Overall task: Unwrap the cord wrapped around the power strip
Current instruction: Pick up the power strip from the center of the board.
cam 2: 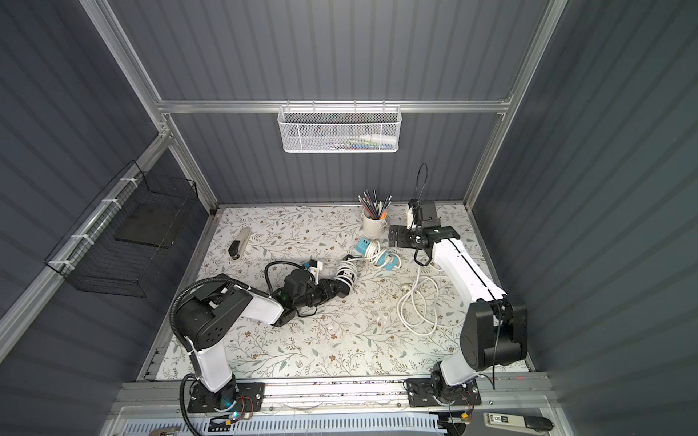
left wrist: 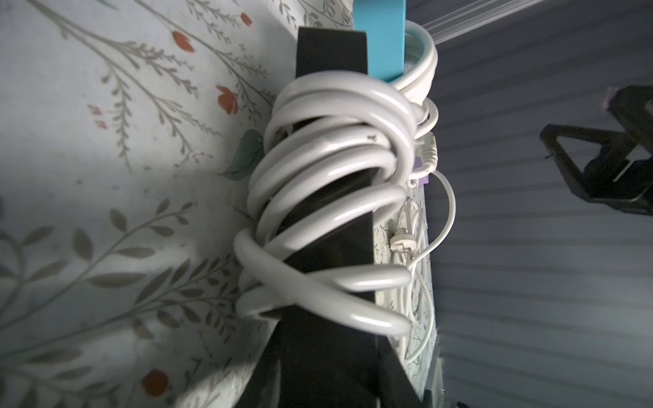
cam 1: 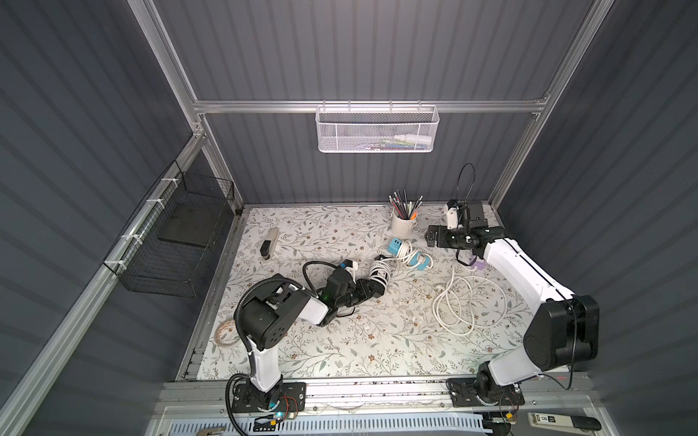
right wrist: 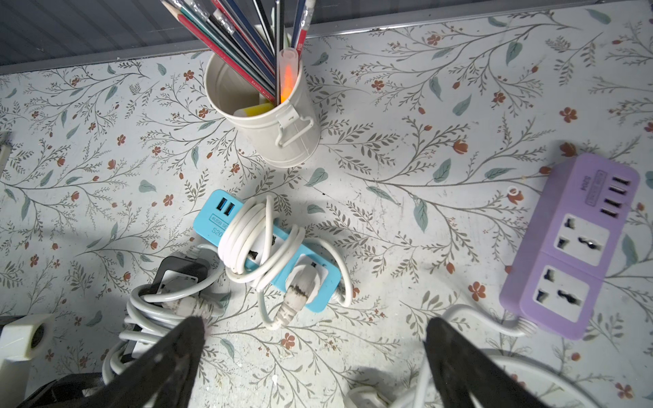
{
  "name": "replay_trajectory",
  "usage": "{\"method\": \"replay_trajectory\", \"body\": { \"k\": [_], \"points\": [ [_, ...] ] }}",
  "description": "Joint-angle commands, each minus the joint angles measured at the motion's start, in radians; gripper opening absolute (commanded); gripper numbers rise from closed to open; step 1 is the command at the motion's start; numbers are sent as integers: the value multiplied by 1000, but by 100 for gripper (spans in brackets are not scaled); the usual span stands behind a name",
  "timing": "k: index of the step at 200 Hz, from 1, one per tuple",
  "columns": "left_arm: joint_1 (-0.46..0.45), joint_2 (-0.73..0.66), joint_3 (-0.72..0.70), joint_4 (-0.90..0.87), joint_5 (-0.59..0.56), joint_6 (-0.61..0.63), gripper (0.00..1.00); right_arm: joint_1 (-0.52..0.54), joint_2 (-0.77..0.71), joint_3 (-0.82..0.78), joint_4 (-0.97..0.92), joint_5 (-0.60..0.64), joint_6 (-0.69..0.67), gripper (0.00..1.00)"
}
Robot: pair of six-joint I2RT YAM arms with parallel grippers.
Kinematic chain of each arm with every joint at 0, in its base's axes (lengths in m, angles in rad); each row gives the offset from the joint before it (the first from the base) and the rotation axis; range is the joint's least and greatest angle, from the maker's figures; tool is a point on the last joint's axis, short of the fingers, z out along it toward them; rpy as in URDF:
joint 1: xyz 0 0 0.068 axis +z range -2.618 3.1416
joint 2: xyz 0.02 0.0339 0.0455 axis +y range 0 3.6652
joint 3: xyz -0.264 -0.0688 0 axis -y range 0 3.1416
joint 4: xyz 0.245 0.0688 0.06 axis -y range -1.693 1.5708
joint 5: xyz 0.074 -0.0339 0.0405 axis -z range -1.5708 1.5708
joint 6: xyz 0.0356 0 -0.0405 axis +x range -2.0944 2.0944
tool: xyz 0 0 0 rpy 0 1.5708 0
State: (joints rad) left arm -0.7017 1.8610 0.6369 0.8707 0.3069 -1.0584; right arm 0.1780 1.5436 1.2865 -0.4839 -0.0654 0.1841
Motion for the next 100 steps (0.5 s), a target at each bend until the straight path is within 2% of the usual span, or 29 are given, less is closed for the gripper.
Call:
{"method": "replay_trajectory", "body": {
  "k": [1, 19, 37, 71, 100],
  "points": [
    [-6, 10, 32, 9, 0, 20, 0, 8, -1, -11, 10, -13, 14, 99],
    [-7, -6, 34, -4, -3, 35, 0, 11, -7, -20, 15, -20, 11, 99],
    [-7, -51, 55, -93, -8, 87, 0, 17, -28, -34, 29, -36, -1, 99],
    [-7, -181, 161, -421, -28, 253, 0, 27, -94, -73, 87, -144, -36, 99],
    [2, -261, 316, -743, -59, 452, 0, 34, -163, -126, 179, -318, -60, 99]
  ]
}}
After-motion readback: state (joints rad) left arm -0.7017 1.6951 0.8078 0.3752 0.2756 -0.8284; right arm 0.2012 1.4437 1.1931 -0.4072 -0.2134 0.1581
